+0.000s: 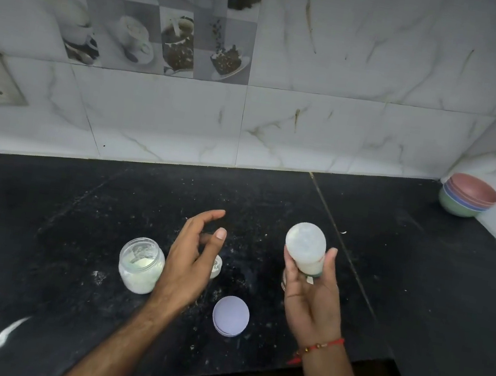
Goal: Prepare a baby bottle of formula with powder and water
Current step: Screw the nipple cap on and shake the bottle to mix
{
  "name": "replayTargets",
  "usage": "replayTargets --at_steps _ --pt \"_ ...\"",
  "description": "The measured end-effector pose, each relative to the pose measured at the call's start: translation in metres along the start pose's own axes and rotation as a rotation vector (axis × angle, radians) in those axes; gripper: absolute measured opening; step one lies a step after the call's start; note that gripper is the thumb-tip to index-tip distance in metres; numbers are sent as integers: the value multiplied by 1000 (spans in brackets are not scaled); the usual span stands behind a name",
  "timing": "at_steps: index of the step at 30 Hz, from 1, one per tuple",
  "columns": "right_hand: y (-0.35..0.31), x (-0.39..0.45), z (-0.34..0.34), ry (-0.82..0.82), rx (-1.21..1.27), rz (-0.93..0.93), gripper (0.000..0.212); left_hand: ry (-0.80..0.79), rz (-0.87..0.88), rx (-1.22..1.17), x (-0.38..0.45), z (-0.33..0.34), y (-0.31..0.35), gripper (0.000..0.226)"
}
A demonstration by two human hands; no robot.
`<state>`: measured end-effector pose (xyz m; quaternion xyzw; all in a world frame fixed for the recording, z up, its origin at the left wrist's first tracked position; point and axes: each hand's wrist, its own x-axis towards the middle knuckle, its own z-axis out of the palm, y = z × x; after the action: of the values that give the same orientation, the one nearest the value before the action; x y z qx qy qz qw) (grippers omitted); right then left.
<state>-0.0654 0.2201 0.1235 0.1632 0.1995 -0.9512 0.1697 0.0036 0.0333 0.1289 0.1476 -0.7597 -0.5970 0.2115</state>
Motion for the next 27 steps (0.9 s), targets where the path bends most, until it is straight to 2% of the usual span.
replayTargets --at_steps 3,5,8,9,10,11,12,15,17,19,20,22,24,27 --pt "5 -2 2 -77 -247 -165 62 -8 1 14 1 1 0 29" --pt "3 -5 2 -246 -626 -349 72 -10 10 24 2 1 0 30" --pt "-6 -6 3 -593 -1372 -596 82 -17 16 28 3 3 0 30" --pt "-9 -6 2 -677 -1570 -664 81 -22 18 27 3 3 0 30" --pt "-10 -6 4 -723 -1661 -678 81 -26 20 30 3 3 -1 31" --pt "-10 -6 6 -721 -1630 -654 81 -27 21 34 3 3 -1 31" --pt "-10 -8 9 -662 -1473 -595 82 -25 21 33 2 3 -1 30" --pt "-11 -9 11 -294 -729 -396 79 -10 14 16 1 3 0 29" --pt "-13 -3 7 -104 -268 -203 63 -10 11 14 1 3 1 29" --pt "-15 1 2 -34 14 -62 54 -13 12 8 0 2 1 29" --pt "-14 0 1 -34 40 -45 53 -15 13 5 0 2 2 29" --pt "-8 -3 2 -55 -111 -119 57 -16 17 9 0 2 2 29" --pt "-5 -5 0 -143 -472 -280 66 -14 25 16 1 3 1 29" --pt "-13 -7 -4 -518 -1273 -569 80 -21 25 26 2 5 1 29"
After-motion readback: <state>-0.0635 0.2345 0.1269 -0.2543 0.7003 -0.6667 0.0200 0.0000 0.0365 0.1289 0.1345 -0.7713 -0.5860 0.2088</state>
